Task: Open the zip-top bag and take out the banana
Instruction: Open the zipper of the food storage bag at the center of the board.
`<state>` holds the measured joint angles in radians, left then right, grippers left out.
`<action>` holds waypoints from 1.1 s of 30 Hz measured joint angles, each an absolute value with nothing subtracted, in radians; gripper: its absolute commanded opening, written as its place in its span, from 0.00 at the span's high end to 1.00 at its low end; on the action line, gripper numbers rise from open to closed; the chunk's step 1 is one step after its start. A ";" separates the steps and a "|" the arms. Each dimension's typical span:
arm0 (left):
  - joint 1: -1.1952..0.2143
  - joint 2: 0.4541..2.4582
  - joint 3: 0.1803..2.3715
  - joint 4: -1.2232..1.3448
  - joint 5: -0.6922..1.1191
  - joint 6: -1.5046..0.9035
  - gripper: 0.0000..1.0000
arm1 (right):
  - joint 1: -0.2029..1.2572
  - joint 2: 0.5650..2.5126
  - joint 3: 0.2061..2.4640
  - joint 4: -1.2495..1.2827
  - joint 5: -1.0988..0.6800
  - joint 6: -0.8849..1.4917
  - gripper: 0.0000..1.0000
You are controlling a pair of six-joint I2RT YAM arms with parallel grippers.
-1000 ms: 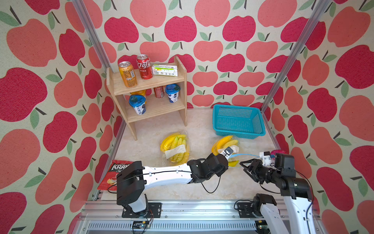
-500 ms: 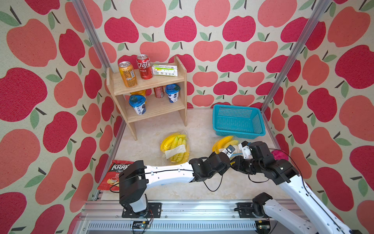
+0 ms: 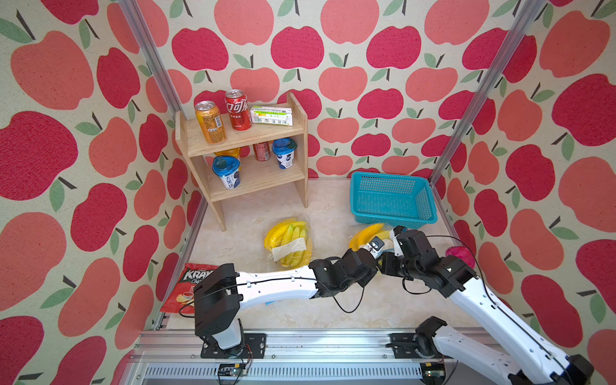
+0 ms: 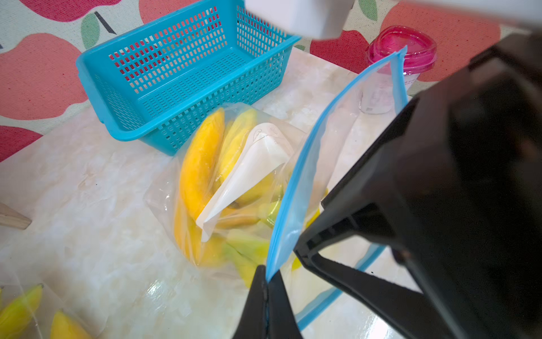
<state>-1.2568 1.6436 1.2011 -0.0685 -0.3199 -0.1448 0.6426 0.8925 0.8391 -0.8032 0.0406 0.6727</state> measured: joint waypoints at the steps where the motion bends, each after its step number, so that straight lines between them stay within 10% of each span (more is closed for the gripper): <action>1: -1.256 1.643 1.200 -0.068 -0.317 -0.146 1.00 | 0.643 0.893 0.817 -0.798 0.044 0.673 0.61; 33: -1.297 1.586 1.030 0.020 -0.340 -0.359 1.00 | 0.963 0.778 0.508 -0.580 0.363 0.786 0.55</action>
<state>-1.2968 1.5856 1.0302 0.0200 -0.3401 -0.3588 0.9630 0.7784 0.5076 -0.5804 0.3630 0.7864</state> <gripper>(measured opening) 0.051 0.489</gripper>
